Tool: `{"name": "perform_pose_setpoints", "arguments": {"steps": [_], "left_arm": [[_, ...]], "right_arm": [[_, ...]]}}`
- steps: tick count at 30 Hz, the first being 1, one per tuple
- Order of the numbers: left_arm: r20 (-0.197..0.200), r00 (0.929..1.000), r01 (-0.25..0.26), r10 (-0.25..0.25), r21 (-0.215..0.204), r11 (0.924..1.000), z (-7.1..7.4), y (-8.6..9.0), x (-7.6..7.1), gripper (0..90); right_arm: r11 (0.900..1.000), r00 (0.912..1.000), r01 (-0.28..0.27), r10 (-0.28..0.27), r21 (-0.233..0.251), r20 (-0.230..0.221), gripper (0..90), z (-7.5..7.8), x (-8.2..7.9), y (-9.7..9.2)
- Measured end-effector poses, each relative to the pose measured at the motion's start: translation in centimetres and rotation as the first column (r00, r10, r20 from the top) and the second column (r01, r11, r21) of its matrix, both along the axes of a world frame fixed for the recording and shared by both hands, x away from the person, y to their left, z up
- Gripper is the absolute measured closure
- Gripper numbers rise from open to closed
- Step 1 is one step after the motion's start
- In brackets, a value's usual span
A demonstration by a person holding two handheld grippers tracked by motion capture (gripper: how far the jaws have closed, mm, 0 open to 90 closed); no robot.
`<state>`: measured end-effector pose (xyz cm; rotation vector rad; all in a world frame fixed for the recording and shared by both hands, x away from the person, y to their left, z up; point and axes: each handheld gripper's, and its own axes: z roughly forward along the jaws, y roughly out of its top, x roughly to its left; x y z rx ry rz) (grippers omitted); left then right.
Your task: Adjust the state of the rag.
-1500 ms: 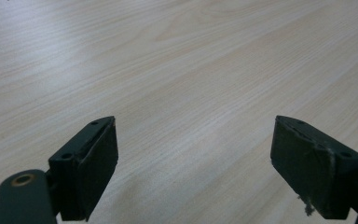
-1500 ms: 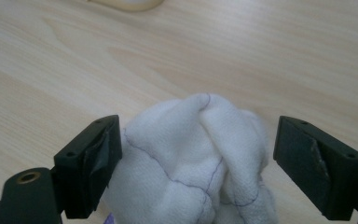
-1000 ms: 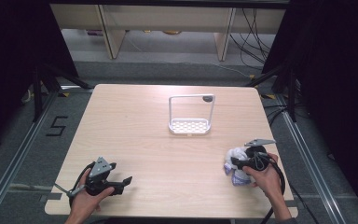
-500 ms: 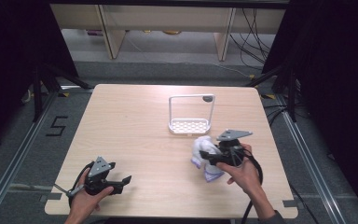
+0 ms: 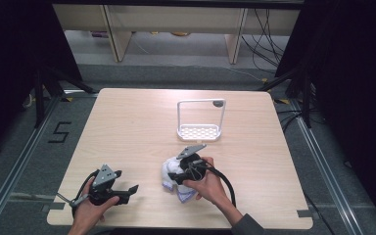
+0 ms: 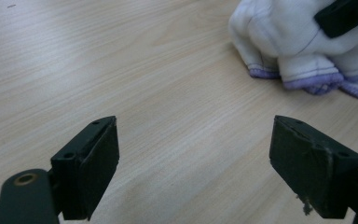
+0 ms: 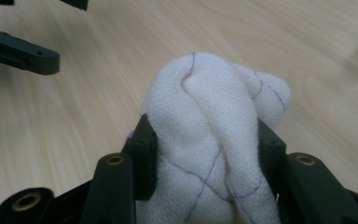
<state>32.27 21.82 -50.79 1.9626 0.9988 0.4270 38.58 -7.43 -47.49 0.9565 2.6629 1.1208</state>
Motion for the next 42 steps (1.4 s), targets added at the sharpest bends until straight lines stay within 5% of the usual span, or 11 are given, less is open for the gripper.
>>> {"name": "perform_pose_setpoints", "arguments": {"steps": [4,8,12,17,23,33,36,37,38,39,42], "left_arm": [[-0.03,0.9995,0.01,-0.01,-0.012,0.9999,0.0,-0.3,-0.2,17.9],[-0.06,0.9965,0.056,-0.058,-0.03,0.998,-0.1,-1.0,-0.5,21.1],[-0.061,0.9926,0.101,-0.105,-0.068,0.9926,0.0,-2.3,-0.9,27.0],[-0.037,0.9876,0.149,-0.152,-0.092,0.9846,0.4,-4.5,-1.6,32.4],[-0.034,0.9802,0.193,-0.195,-0.06,0.9794,0.2,-7.3,-1.7,38.0],[-0.021,0.9718,0.236,-0.235,0.075,0.9689,-0.5,-11.1,-0.1,34.9],[-0.004,0.9697,0.243,-0.244,0.123,0.9622,-0.7,-11.3,0.7,54.4],[0.006,0.9669,0.252,-0.255,0.142,0.9574,-0.7,-11.3,1.0,62.6],[0.012,0.9684,0.246,-0.249,0.127,0.961,-0.7,-11.3,1.1,67.3],[0.022,0.9626,0.264,-0.27,0.146,0.9534,-0.5,-11.0,1.2,75.0],[0.039,0.9557,0.282,-0.292,0.156,0.9466,-0.1,-10.5,1.1,84.3]], "right_arm": [[0.9995,0.9999,0.012,-0.012,-0.03,-0.006,39.4,-1.0,0.3,0.2],[0.9995,0.9981,0.03,-0.03,-0.001,0.054,29.4,1.2,-0.4,-2.3],[0.9979,0.9965,0.05,-0.053,0.04,0.065,34.3,2.5,-2.5,-6.0],[0.9985,0.9975,0.054,-0.055,0.009,0.046,43.7,0.6,-4.8,-8.3],[0.9977,0.9991,0.027,-0.025,-0.062,0.035,48.3,-1.2,-5.5,-7.7],[0.9976,0.9997,-0.005,0.007,-0.069,0.023,49.2,-2.1,-5.1,-6.2],[0.9963,0.9991,-0.038,0.04,-0.077,0.017,53.3,-2.7,-4.5,-5.7],[0.9965,0.9989,-0.037,0.039,-0.075,0.026,57.3,-2.9,-4.4,-5.5],[0.9957,0.9994,-0.025,0.027,-0.09,0.022,62.0,-3.0,-4.5,-5.3],[0.9934,0.9972,-0.067,0.069,-0.093,0.027,69.3,-3.0,-4.3,-5.3],[0.9947,0.9983,-0.037,0.041,-0.096,0.041,81.0,-2.8,-4.6,-5.4]]}}
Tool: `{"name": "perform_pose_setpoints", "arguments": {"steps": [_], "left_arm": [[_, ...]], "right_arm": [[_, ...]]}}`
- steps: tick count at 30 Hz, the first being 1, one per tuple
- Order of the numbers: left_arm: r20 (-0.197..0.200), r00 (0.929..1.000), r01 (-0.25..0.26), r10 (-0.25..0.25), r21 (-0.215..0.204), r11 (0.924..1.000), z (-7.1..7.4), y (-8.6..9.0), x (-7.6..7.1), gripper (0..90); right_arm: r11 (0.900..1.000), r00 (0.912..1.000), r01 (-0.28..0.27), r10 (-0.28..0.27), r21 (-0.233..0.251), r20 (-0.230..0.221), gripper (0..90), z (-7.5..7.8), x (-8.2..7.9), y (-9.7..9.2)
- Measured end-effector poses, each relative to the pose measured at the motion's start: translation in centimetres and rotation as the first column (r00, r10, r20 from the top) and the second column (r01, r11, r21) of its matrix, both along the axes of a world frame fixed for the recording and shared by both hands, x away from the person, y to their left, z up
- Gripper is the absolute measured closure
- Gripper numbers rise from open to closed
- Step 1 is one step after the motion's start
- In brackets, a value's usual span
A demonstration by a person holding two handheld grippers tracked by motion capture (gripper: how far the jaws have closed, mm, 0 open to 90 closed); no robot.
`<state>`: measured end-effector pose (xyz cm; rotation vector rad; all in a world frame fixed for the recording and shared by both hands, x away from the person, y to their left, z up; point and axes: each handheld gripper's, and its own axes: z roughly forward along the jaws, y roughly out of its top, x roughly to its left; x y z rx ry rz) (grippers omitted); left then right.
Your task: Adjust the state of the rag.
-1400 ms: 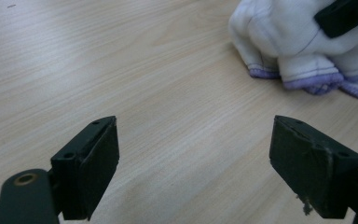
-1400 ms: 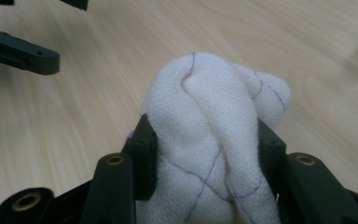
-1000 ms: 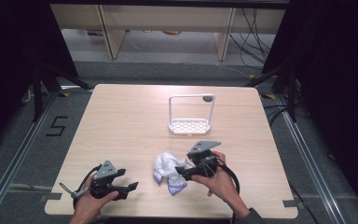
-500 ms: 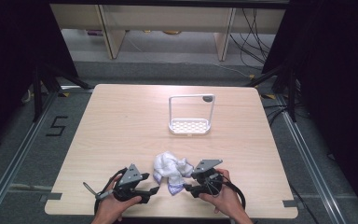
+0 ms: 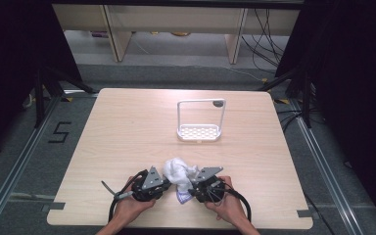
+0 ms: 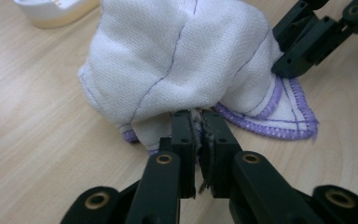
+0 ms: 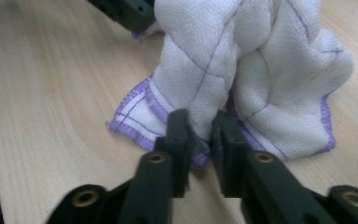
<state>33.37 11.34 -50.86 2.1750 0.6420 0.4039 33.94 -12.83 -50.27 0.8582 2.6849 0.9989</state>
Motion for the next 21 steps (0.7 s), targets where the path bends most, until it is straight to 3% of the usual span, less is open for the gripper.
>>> {"name": "perform_pose_setpoints", "arguments": {"steps": [1,3,4,5,7,8,10,11,13,14,16,17,18,21], "left_arm": [[0.003,1.0,0.005,-0.005,0.001,1.0,0.2,0.3,0.1,85.2],[-0.003,1.0,0.003,-0.003,-0.005,1.0,0.5,0.8,-0.1,85.9],[0.016,0.9999,0.003,-0.003,-0.015,0.9999,0.9,1.4,-0.2,86.5],[0.02,0.9998,0.004,-0.003,-0.018,0.9998,1.2,1.8,-0.3,86.6],[0.031,0.9995,0.003,-0.002,-0.034,0.9994,1.9,2.8,-0.6,86.8],[0.029,0.9996,-0.005,0.007,-0.063,0.998,2.2,3.1,-0.9,86.8],[0.035,0.9993,-0.005,0.007,-0.057,0.9984,2.9,4.1,-1.3,87.0],[0.029,0.9994,-0.013,0.016,-0.089,0.996,3.1,4.3,-1.7,87.0],[0.021,0.9998,-0.002,0.004,-0.103,0.9947,3.5,5.0,-2.3,87.0],[0.015,0.9999,0.007,-0.006,-0.114,0.9935,3.6,5.2,-2.6,87.0],[-0.015,0.9996,0.024,-0.026,-0.134,0.9907,3.6,5.2,-3.5,87.1],[-0.017,0.9991,0.036,-0.039,-0.131,0.9907,3.4,4.9,-4.1,87.1],[-0.011,0.9983,0.056,-0.057,-0.103,0.9931,3.2,4.8,-4.6,87.1],[-0.064,0.9949,0.073,-0.078,-0.087,0.9936,2.1,4.6,-6.1,87.0]], "right_arm": [[0.9992,0.9992,-0.04,0.04,0.008,0.002,83.0,0.2,0.1,-0.3],[0.9997,0.9997,-0.022,0.022,0.007,0.001,84.2,0.5,-0.1,-0.4],[0.9992,0.999,-0.033,0.032,0.023,0.03,85.3,1.2,-0.3,-1.0],[0.999,0.999,-0.038,0.038,0.024,0.021,85.6,1.7,-0.4,-1.4],[0.9981,0.9983,-0.037,0.034,0.05,0.048,85.9,2.6,-0.6,-2.4],[0.9977,0.9983,-0.042,0.04,0.054,0.041,85.9,3.2,-0.6,-3.0],[0.9963,0.9973,-0.038,0.033,0.077,0.066,86.1,4.0,-0.5,-4.2],[0.9963,0.9973,-0.016,0.01,0.085,0.073,86.1,4.3,-0.6,-4.8],[0.9958,0.9958,-0.008,-0.001,0.092,0.092,86.1,4.8,-0.6,-5.8],[0.9958,0.9968,0.011,-0.018,0.091,0.077,86.1,5.1,-0.8,-6.2],[0.9946,0.9951,-0.007,-0.003,0.104,0.099,86.1,5.3,-1.1,-6.8],[0.995,0.9963,-0.004,-0.005,0.099,0.086,86.1,5.4,-1.5,-6.9],[0.9958,0.9968,-0.01,0.003,0.091,0.08,86.0,5.4,-1.9,-6.8],[0.9994,0.9979,-0.025,0.023,0.026,0.061,85.4,4.1,-3.1,-5.8]]}}
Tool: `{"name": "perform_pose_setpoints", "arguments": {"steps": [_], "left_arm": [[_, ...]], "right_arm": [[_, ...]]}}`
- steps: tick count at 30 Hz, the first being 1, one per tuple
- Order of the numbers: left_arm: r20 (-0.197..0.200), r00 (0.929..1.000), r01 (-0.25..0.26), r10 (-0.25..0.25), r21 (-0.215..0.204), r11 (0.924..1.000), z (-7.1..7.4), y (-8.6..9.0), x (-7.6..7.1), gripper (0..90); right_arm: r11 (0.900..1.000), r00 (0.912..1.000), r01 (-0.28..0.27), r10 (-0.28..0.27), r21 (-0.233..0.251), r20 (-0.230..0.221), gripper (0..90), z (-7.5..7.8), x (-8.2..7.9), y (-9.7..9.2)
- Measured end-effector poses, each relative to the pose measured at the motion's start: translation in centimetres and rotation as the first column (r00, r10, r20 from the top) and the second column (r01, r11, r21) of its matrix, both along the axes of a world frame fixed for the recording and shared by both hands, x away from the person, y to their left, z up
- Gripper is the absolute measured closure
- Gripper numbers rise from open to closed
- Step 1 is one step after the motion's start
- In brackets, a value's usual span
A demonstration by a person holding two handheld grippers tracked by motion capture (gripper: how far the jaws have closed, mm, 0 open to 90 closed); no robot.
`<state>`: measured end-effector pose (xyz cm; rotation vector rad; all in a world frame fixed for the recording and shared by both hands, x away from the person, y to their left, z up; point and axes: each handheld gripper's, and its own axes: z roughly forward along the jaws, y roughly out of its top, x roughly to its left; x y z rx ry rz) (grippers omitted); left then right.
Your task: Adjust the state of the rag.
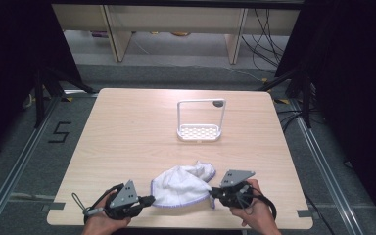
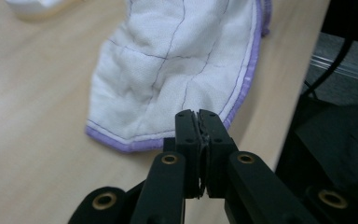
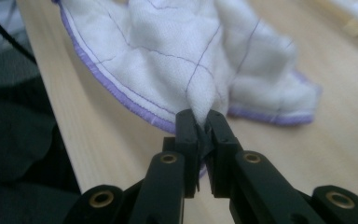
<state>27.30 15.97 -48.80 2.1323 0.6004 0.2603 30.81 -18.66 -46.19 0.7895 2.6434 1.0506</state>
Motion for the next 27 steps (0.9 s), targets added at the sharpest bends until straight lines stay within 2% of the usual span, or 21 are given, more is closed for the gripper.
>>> {"name": "perform_pose_setpoints", "arguments": {"steps": [1,2,4,5,7,8,9,11,12,13,14,15,16,17,18,19,20,22,23,25,27], "left_arm": [[-0.002,0.9998,0.019,-0.019,0.027,0.9994,-0.4,0.1,-0.2,87.0],[-0.012,0.9999,0.01,-0.009,0.046,0.9989,-0.8,0.2,-0.5,86.9],[-0.021,0.9996,0.019,-0.018,0.07,0.9974,-1.3,0.5,-0.6,86.3],[-0.035,0.9993,0.019,-0.016,0.065,0.9977,-1.5,0.7,-0.5,85.3],[-0.053,0.9986,0.007,-0.006,0.027,0.9996,-1.2,0.8,-0.2,76.2],[-0.057,0.998,-0.027,0.027,0.0,0.9996,-0.9,1.0,0.1,67.7],[-0.052,0.9978,-0.041,0.041,-0.004,0.9991,-0.3,1.3,0.6,61.2],[-0.026,0.9958,-0.089,0.088,-0.026,0.9957,0.6,1.9,1.9,50.9],[-0.007,0.9923,-0.123,0.123,-0.018,0.9922,1.0,2.2,2.8,49.6],[-0.013,0.9879,-0.155,0.155,-0.021,0.9877,1.2,2.3,3.9,47.6],[-0.028,0.9869,-0.159,0.159,-0.012,0.9872,1.2,2.4,5.0,46.5],[-0.028,0.9869,-0.159,0.159,-0.012,0.9872,1.2,2.4,5.0,45.6],[-0.075,0.9858,-0.151,0.15,-0.013,0.9884,1.1,2.4,6.3,45.6],[-0.091,0.9825,-0.164,0.163,-0.009,0.9864,0.9,2.2,8.1,42.5],[-0.091,0.9825,-0.164,0.163,-0.009,0.9864,0.9,2.2,8.1,42.7],[-0.107,0.9791,-0.172,0.173,0.014,0.9849,0.4,1.7,9.2,42.2],[-0.121,0.9784,-0.164,0.168,0.041,0.9856,0.0,1.4,9.6,41.2],[-0.14,0.9756,-0.16,0.169,0.071,0.9845,-0.9,0.7,10.2,38.5],[-0.142,0.9767,-0.15,0.161,0.082,0.9853,-1.2,0.3,10.5,37.8],[-0.129,0.9792,-0.142,0.157,0.114,0.9832,-1.8,-0.4,10.5,37.5],[-0.103,0.9858,-0.118,0.133,0.136,0.9837,-1.9,-0.9,10.5,42.5]], "right_arm": [[0.9996,0.9997,-0.017,0.017,-0.024,-0.02,85.1,-0.5,-0.3,0.3],[0.999,0.9989,-0.035,0.034,-0.027,-0.033,84.3,-1.0,-0.5,0.6],[0.9982,0.9961,-0.032,0.028,-0.051,-0.083,73.9,-1.5,-0.7,0.9],[0.9987,0.9955,-0.046,0.044,-0.021,-0.084,68.2,-1.7,-0.4,1.0],[1.0,0.9945,0.001,-0.002,-0.005,-0.104,61.2,-1.2,-0.2,0.7],[0.9997,0.996,0.021,-0.02,0.015,-0.087,55.4,-0.9,0.1,0.5],[0.9977,0.9955,0.059,-0.056,0.032,-0.076,50.5,-0.4,0.4,0.1],[0.9898,0.9912,0.119,-0.114,0.078,-0.068,44.6,0.6,1.5,-0.9],[0.9823,0.9858,0.16,-0.154,0.097,-0.068,43.3,0.9,2.0,-1.3],[0.9759,0.9801,0.195,-0.189,0.099,-0.06,42.3,1.1,2.8,-1.6],[0.9708,0.9744,0.223,-0.22,0.088,-0.049,41.6,1.1,3.7,-1.8],[0.963,0.966,0.258,-0.255,0.079,-0.043,41.6,0.8,4.5,-1.9],[0.963,0.966,0.258,-0.255,0.079,-0.043,41.7,0.8,4.5,-1.9],[0.9558,0.9577,0.288,-0.286,0.061,-0.031,41.9,-0.2,6.3,-1.8],[0.9582,0.958,0.284,-0.282,0.033,-0.049,41.8,-0.5,6.9,-1.7],[0.9594,0.9591,0.281,-0.279,0.029,-0.047,41.8,-1.0,7.3,-1.5],[0.9572,0.9557,0.288,-0.286,0.022,-0.068,41.8,-1.4,7.7,-1.0],[0.9596,0.956,0.281,-0.28,-0.001,-0.087,41.6,-2.2,8.3,-0.3],[0.9644,0.9615,0.263,-0.264,-0.024,-0.075,41.7,-2.4,8.5,0.1],[0.966,0.9623,0.256,-0.258,-0.039,-0.085,41.8,-2.6,8.7,0.7],[0.9657,0.9631,0.253,-0.257,-0.06,-0.081,42.7,-2.9,8.8,1.2]]}}
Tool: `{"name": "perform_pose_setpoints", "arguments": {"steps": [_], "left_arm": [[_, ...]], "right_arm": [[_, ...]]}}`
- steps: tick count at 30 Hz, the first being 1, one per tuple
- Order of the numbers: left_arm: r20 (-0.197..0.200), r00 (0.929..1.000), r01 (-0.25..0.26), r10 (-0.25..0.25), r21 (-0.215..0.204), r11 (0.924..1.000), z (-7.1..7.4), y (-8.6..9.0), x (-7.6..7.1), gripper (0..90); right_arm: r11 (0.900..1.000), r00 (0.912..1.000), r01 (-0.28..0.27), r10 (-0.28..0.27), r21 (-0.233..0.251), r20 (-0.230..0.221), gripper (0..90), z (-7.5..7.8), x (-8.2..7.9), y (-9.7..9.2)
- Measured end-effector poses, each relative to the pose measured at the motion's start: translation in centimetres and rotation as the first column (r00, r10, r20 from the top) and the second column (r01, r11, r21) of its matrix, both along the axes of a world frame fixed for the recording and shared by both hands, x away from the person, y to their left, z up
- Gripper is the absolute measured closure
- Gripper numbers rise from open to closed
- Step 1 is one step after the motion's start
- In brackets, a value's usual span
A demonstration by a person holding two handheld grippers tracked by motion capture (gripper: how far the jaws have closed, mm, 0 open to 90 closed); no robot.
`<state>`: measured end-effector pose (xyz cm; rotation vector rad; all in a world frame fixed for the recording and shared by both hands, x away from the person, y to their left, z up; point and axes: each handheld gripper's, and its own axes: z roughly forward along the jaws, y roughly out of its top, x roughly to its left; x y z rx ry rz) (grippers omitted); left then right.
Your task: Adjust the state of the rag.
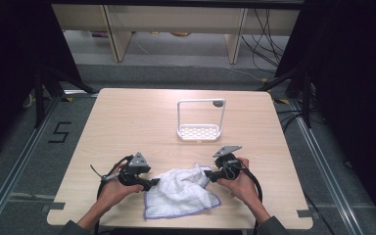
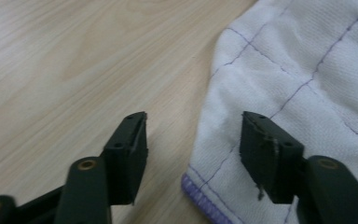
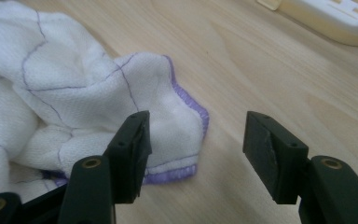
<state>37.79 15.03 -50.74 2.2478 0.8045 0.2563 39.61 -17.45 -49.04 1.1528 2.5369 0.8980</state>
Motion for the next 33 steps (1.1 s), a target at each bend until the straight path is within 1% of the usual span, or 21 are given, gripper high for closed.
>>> {"name": "perform_pose_setpoints", "arguments": {"steps": [3,6,8,10,11,13,14,15,16,17,19,21,22,23,24,25,26,27,30,31,33], "left_arm": [[-0.001,0.9978,0.066,-0.066,0.028,0.9974,0.0,-0.7,-0.1,60.3],[0.01,0.9948,0.101,-0.101,0.016,0.9947,0.2,-1.2,-0.1,80.2],[0.03,0.9932,0.112,-0.112,0.018,0.9936,0.6,-1.1,-0.1,85.3],[0.077,0.9914,0.104,-0.106,0.026,0.9942,1.4,-0.6,-0.3,86.2],[0.077,0.9914,0.104,-0.106,0.026,0.9942,1.4,-0.6,-0.3,86.4],[0.179,0.982,0.061,-0.061,0.004,0.9981,3.2,0.2,-0.7,86.4],[0.225,0.9729,0.056,-0.055,0.003,0.9984,4.0,0.4,-1.0,86.4],[0.283,0.9581,0.045,-0.042,-0.005,0.999,5.1,0.7,-1.7,86.3],[0.283,0.9581,0.045,-0.042,-0.005,0.999,5.1,0.7,-1.7,86.2],[0.33,0.9437,0.04,-0.028,-0.029,0.9988,5.6,0.7,-2.5,86.1],[0.34,0.9394,0.052,-0.041,-0.021,0.9984,5.2,0.5,-3.9,85.8],[0.329,0.942,0.075,-0.067,-0.012,0.9971,4.3,0.2,-4.9,85.6],[0.318,0.9427,0.098,-0.102,0.028,0.9948,3.5,0.1,-5.7,85.2],[0.277,0.9516,0.124,-0.134,0.053,0.9909,1.8,-0.4,-6.9,83.9],[0.277,0.9516,0.124,-0.134,0.053,0.9909,1.8,-0.4,-6.9,83.3],[0.244,0.9566,0.146,-0.159,0.073,0.9866,1.0,-0.6,-7.4,83.3],[0.204,0.962,0.173,-0.181,0.057,0.9832,-0.1,-1.0,-8.1,81.0],[0.204,0.962,0.173,-0.181,0.057,0.9832,-0.1,-1.0,-8.1,79.1],[0.157,0.9707,0.185,-0.182,-0.002,0.9828,0.1,-1.0,-8.3,73.5],[0.147,0.9779,0.157,-0.149,-0.047,0.9865,0.2,-1.0,-8.4,65.5],[0.121,0.9882,0.114,-0.094,-0.176,0.9777,0.8,-0.5,-7.8,56.6]], "right_arm": [[0.9981,0.9992,-0.032,0.033,-0.053,0.021,49.6,-0.5,0.0,0.4],[0.9967,0.9981,-0.062,0.062,-0.052,0.003,68.1,-0.7,0.1,0.5],[0.9932,0.9948,-0.101,0.102,-0.056,0.003,81.1,-0.6,0.2,0.6],[0.9913,0.9926,-0.119,0.12,-0.056,0.02,85.5,-0.4,0.2,0.6],[0.992,0.9923,-0.116,0.118,-0.051,0.039,86.1,-0.2,0.2,0.6],[0.9921,0.9886,-0.113,0.118,-0.053,0.093,86.3,1.1,0.5,0.3],[0.9911,0.9817,-0.119,0.126,-0.06,0.143,86.4,2.0,0.6,-0.1],[0.9918,0.9769,-0.109,0.119,-0.067,0.178,86.3,3.0,0.7,-0.3],[0.9918,0.9769,-0.109,0.119,-0.067,0.178,86.3,3.0,0.7,-0.3],[0.9934,0.9629,-0.103,0.112,-0.051,0.245,86.1,4.7,0.3,-0.5],[0.9931,0.952,-0.113,0.118,-0.033,0.283,85.8,5.6,-0.1,-0.7],[0.9919,0.9509,-0.119,0.127,-0.044,0.282,85.8,5.7,-0.5,-0.8],[0.9922,0.953,-0.114,0.123,-0.05,0.277,85.8,5.3,-1.1,-0.8],[0.9884,0.9571,-0.125,0.143,-0.085,0.252,85.7,4.4,-2.1,-0.8],[0.9884,0.9571,-0.125,0.143,-0.085,0.252,85.7,4.4,-2.1,-0.8],[0.9857,0.9585,-0.137,0.157,-0.098,0.238,85.6,3.7,-2.6,-0.8],[0.9792,0.9606,-0.167,0.188,-0.115,0.205,85.3,2.4,-3.6,-0.7],[0.9792,0.9606,-0.167,0.188,-0.115,0.205,85.3,2.4,-3.6,-0.7],[0.973,0.9629,-0.198,0.216,-0.118,0.162,83.6,1.2,-5.4,-0.5],[0.9735,0.9646,-0.196,0.213,-0.117,0.155,82.4,0.9,-5.9,-0.6],[0.9742,0.9673,-0.196,0.211,-0.112,0.141,82.2,0.9,-6.0,-0.9]]}}
